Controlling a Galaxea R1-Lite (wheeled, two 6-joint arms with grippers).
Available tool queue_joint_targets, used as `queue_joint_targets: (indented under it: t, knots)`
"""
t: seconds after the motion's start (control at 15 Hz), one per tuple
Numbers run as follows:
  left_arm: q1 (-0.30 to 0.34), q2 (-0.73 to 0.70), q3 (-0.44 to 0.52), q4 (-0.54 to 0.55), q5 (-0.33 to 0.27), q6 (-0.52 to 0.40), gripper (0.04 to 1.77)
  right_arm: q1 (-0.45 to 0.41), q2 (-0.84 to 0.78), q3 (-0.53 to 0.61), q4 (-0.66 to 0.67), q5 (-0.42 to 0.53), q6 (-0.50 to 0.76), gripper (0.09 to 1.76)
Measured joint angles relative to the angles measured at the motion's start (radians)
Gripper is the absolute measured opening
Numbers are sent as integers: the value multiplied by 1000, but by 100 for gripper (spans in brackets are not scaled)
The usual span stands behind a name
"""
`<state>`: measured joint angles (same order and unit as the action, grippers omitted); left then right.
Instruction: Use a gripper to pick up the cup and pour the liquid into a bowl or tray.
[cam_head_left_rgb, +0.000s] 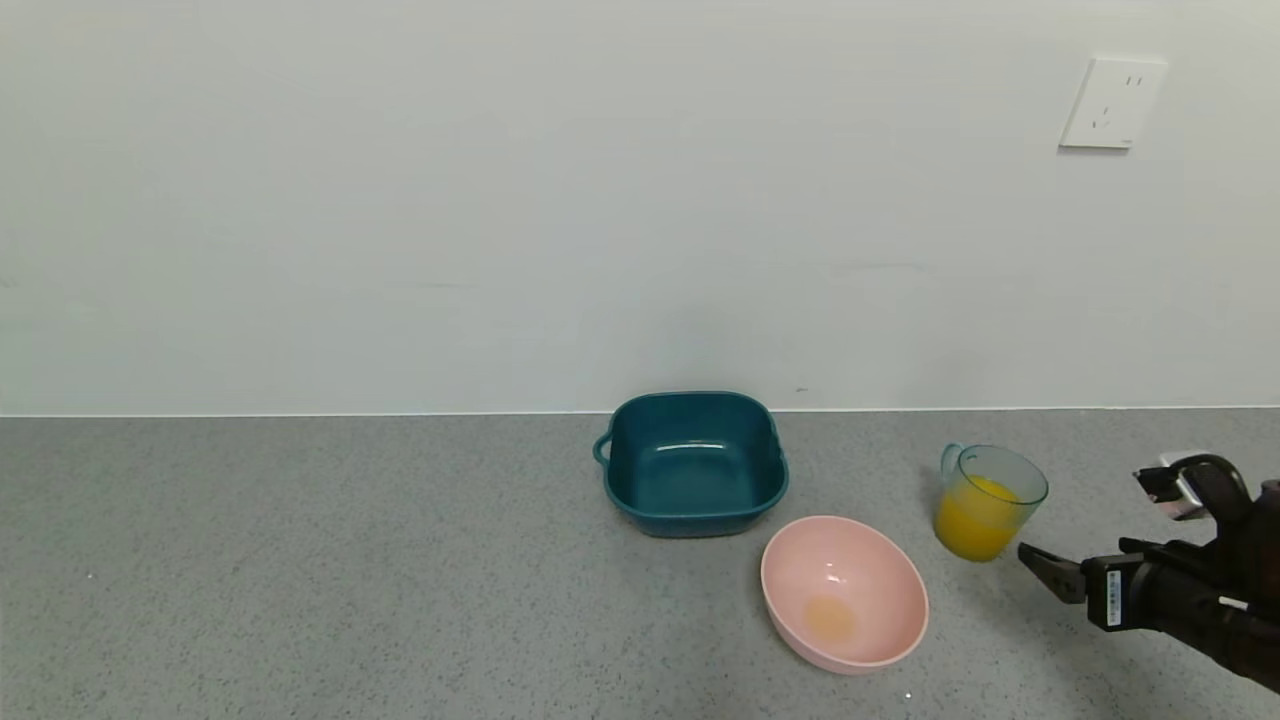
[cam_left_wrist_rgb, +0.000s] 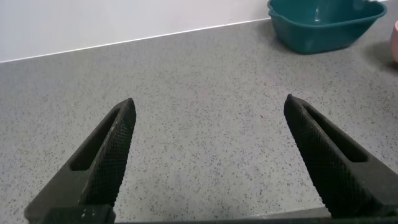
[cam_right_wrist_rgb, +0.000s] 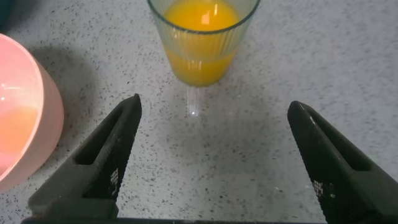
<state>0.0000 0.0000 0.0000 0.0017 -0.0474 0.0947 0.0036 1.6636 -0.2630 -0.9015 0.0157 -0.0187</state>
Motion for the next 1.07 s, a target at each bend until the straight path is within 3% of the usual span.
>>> queue_joint_targets:
  t: [0.27, 0.67, 1.07]
  knots:
    - [0, 0, 0, 0, 0, 0, 172, 53, 131, 40, -155, -35, 69, 171]
    - [0, 0, 0, 0, 0, 0, 172, 99, 387, 95, -617, -97, 107, 171]
    - [0, 0, 0, 0, 0, 0, 172, 96, 516, 86, -654, -116, 118, 171]
